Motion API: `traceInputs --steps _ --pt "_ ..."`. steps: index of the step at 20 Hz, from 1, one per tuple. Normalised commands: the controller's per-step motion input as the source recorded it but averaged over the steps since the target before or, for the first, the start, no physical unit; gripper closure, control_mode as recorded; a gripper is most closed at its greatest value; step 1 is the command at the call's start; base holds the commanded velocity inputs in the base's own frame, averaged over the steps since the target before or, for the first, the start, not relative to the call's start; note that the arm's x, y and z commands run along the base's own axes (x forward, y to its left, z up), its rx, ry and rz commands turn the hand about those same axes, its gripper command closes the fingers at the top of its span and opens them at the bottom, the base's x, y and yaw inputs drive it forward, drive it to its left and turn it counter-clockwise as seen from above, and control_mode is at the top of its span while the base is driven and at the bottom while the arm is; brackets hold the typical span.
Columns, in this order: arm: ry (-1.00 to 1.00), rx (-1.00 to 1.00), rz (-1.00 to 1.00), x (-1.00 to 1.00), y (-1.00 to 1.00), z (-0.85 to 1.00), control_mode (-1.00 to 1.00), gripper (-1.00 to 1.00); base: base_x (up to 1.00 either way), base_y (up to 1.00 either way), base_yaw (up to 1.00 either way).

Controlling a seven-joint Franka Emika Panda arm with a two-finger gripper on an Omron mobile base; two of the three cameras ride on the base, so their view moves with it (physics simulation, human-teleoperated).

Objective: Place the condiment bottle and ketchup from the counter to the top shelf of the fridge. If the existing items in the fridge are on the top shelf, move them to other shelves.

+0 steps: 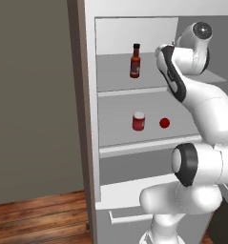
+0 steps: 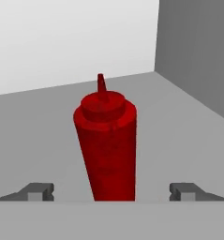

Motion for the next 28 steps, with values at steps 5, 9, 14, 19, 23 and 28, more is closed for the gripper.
traceInputs --steps 5,9,14,19,23,28 --pt "-0.23 0.00 0.00 -1.00 0.00 0.00 -1.00 -1.00 0.00 0.00 0.00" --pt "-0.28 0.00 0.00 -1.00 0.00 0.00 -1.00 -1.00 0.00 0.00 0.00" --pt "-0.20 -0.03 0.00 -1.00 0.00 0.00 -1.00 -1.00 0.00 0.00 0.00" --pt "-0.06 -0.13 0.00 -1.00 0.08 0.00 -1.00 -1.00 0.00 0.00 0.00" --pt "-0.01 -0.16 0.00 -1.00 0.14 0.00 -1.00 -1.00 0.00 0.00 0.00" --pt "0.00 -0.18 0.00 -1.00 0.22 0.00 -1.00 -1.00 0.00 0.00 0.00"
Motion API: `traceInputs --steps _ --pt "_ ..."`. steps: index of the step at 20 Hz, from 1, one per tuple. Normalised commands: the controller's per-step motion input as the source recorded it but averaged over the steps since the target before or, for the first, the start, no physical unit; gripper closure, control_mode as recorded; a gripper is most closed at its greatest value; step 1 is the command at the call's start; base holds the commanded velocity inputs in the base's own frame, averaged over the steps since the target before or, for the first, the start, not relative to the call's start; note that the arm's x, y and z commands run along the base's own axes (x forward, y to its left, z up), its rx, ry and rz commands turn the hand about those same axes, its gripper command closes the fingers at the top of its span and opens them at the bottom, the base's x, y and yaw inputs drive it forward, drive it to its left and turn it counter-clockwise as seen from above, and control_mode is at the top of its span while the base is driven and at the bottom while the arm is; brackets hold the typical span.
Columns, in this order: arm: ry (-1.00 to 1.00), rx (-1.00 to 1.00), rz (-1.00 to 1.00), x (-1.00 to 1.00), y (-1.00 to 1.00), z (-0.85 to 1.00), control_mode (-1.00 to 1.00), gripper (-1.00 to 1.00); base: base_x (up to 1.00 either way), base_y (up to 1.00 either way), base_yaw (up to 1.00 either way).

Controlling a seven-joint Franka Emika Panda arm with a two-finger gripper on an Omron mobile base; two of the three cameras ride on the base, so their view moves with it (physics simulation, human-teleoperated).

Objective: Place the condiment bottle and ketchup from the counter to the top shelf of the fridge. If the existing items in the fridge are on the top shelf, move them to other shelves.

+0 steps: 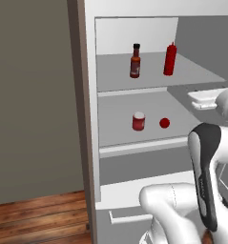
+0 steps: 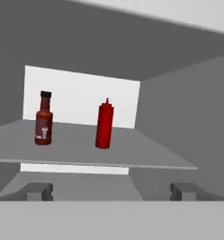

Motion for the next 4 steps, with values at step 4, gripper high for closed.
traceInputs --steps 4 --pt "-0.18 -0.12 0.31 -1.00 0.14 -0.02 -1.00 -1.00 0.00 0.00 0.00"
